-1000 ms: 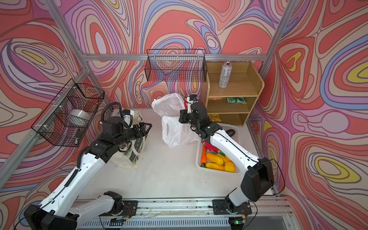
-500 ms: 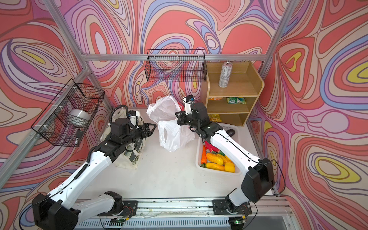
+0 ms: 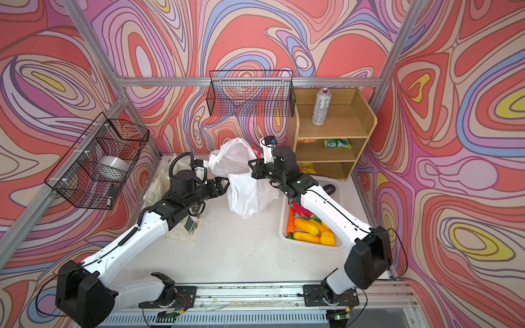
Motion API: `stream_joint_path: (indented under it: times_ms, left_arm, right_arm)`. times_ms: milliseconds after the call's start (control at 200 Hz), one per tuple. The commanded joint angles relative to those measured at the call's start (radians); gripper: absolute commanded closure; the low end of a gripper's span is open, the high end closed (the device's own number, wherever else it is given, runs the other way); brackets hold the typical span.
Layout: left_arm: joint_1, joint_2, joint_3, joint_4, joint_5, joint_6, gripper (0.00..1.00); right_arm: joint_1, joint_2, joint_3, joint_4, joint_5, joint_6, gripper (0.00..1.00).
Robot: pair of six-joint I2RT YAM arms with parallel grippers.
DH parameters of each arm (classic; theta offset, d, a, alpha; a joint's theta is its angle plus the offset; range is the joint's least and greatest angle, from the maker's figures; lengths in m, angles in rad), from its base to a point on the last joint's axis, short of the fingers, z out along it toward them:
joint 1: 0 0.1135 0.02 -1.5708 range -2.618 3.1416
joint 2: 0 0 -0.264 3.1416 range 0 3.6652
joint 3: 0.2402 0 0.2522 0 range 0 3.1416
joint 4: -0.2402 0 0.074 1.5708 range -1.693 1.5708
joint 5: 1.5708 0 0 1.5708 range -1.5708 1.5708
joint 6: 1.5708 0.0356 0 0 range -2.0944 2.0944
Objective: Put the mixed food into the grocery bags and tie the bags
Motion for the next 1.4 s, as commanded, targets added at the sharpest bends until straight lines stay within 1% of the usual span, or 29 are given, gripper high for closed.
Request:
stream_joint_path:
  times_ms: [0, 30, 70, 95, 155, 175, 235, 275, 290, 305, 341, 376, 511, 646, 791, 836, 866, 966, 997, 1017, 1052, 1087, 1132, 1167, 1277, 1397]
  left_arm:
    - [-0.005, 0.033, -0.024, 0.081, -0.029, -0.028, 0.44]
    - [-0.006, 0.041, -0.026, 0.090, -0.030, -0.033, 0.50]
    - [-0.004, 0.050, -0.031, 0.109, -0.029, -0.035, 0.61]
    - [-0.005, 0.056, -0.034, 0.120, -0.027, -0.038, 0.64]
    - [-0.006, 0.065, -0.040, 0.146, -0.024, -0.046, 0.63]
    - [-0.006, 0.069, -0.042, 0.157, -0.020, -0.050, 0.62]
    - [-0.005, 0.075, -0.045, 0.186, -0.001, -0.060, 0.53]
    - [-0.006, 0.080, -0.039, 0.198, 0.016, -0.062, 0.53]
    - [-0.005, 0.080, -0.038, 0.202, 0.023, -0.063, 0.56]
    - [-0.005, 0.082, -0.035, 0.206, 0.031, -0.060, 0.62]
    - [-0.004, 0.082, -0.024, 0.213, 0.050, -0.053, 0.83]
    - [-0.005, 0.078, -0.004, 0.199, 0.059, -0.039, 1.00]
    - [-0.001, 0.033, 0.116, 0.070, 0.058, 0.044, 1.00]
    - [0.023, 0.014, 0.265, -0.137, 0.059, 0.111, 1.00]
    - [0.051, 0.037, 0.368, -0.287, 0.098, 0.137, 1.00]
    - [0.054, 0.047, 0.386, -0.312, 0.119, 0.142, 1.00]
    - [0.055, 0.052, 0.394, -0.328, 0.126, 0.148, 1.00]
    - [0.055, 0.063, 0.392, -0.349, 0.145, 0.165, 1.00]
    - [0.055, 0.067, 0.386, -0.348, 0.153, 0.169, 1.00]
    - [0.055, 0.071, 0.383, -0.347, 0.160, 0.171, 1.00]
    - [0.056, 0.079, 0.380, -0.350, 0.170, 0.174, 1.00]
    - [0.056, 0.090, 0.379, -0.354, 0.182, 0.180, 1.00]
    - [0.056, 0.107, 0.380, -0.369, 0.192, 0.191, 1.00]
    - [0.055, 0.121, 0.380, -0.380, 0.196, 0.200, 1.00]
    - [0.055, 0.147, 0.342, -0.358, 0.215, 0.201, 1.00]
    - [0.057, 0.173, 0.322, -0.339, 0.230, 0.196, 1.00]
  right_arm:
    - [-0.003, -0.032, -0.006, 0.032, -0.026, 0.010, 1.00]
    - [-0.003, -0.035, -0.010, 0.033, -0.026, 0.008, 1.00]
    - [-0.004, -0.038, -0.013, 0.033, -0.026, 0.007, 1.00]
    - [-0.004, -0.039, -0.014, 0.034, -0.026, 0.006, 1.00]
    - [-0.004, -0.041, -0.016, 0.032, -0.027, 0.004, 1.00]
    - [-0.004, -0.040, -0.018, 0.034, -0.028, 0.002, 1.00]
    - [-0.005, -0.041, -0.022, 0.035, -0.031, 0.001, 1.00]
    - [-0.003, -0.041, -0.028, 0.039, -0.030, 0.001, 1.00]
    - [-0.004, -0.040, -0.030, 0.041, -0.031, 0.001, 1.00]
    - [-0.006, -0.039, -0.033, 0.043, -0.032, 0.001, 1.00]
    - [-0.006, -0.040, -0.040, 0.049, -0.036, 0.000, 1.00]
    - [-0.008, -0.041, -0.047, 0.054, -0.039, 0.003, 1.00]
    - [-0.019, -0.055, -0.095, 0.077, -0.043, 0.019, 1.00]
    - [-0.046, -0.079, -0.189, 0.126, -0.044, 0.058, 1.00]
    - [-0.065, -0.085, -0.271, 0.176, -0.070, 0.113, 1.00]
    - [-0.066, -0.091, -0.290, 0.184, -0.078, 0.125, 0.88]
    - [-0.065, -0.096, -0.303, 0.186, -0.080, 0.129, 0.83]
    - [-0.066, -0.124, -0.349, 0.202, -0.075, 0.151, 0.84]
    - [-0.066, -0.132, -0.360, 0.207, -0.076, 0.158, 0.83]
    - [-0.066, -0.137, -0.365, 0.208, -0.080, 0.158, 0.77]
    - [-0.066, -0.147, -0.370, 0.202, -0.083, 0.162, 0.62]
    - [-0.065, -0.158, -0.378, 0.196, -0.082, 0.165, 0.49]
    - [-0.065, -0.184, -0.386, 0.186, -0.076, 0.165, 0.40]
    - [-0.065, -0.205, -0.388, 0.169, -0.070, 0.161, 0.38]
    - [-0.066, -0.289, -0.380, 0.073, -0.008, 0.127, 0.35]
    - [-0.074, -0.368, -0.343, -0.116, 0.119, 0.087, 0.30]
